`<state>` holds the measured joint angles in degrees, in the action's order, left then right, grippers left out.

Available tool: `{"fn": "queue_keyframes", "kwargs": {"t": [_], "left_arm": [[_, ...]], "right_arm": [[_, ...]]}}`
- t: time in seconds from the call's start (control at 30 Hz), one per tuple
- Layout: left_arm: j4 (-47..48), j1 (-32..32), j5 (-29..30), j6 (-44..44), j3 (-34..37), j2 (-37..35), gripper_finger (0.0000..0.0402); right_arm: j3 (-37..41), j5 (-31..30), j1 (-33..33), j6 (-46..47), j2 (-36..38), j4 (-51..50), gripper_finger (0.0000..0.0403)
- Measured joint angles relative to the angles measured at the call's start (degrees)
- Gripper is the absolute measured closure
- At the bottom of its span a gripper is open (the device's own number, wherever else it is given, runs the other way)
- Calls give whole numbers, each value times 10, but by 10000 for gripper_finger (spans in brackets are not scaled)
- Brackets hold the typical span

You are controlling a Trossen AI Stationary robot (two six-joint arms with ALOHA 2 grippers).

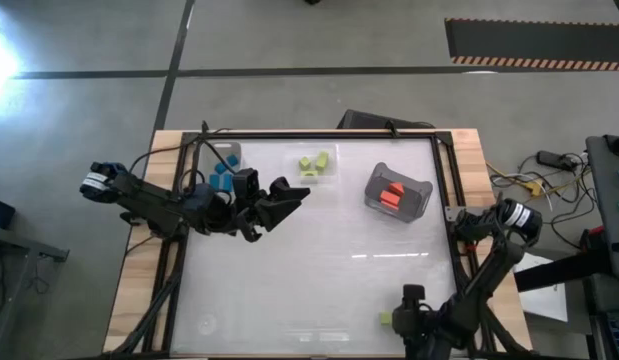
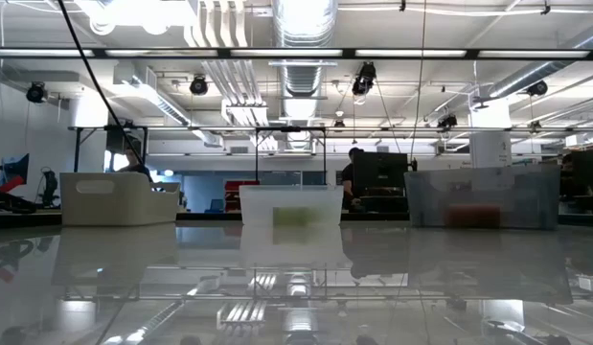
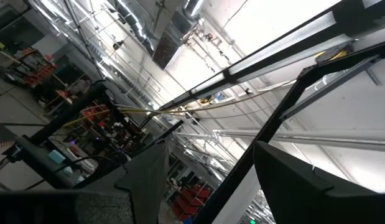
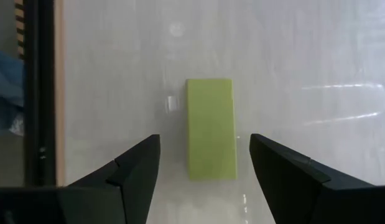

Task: Sort & place blocks by color
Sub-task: Put the green block into the transparent bin

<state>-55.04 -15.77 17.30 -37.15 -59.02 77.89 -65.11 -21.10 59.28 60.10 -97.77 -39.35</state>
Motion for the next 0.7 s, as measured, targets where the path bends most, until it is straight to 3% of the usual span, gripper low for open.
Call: {"fn": "queue_keyframes", "kwargs": {"t": [0.37,0.7], "left_arm": [[1,0,21,0,1,0,183],[26,1,32,1,5,0,183]], "right_arm": [[100,16,-7,9,14,135,176],[118,19,-8,4,22,157,285]]}}
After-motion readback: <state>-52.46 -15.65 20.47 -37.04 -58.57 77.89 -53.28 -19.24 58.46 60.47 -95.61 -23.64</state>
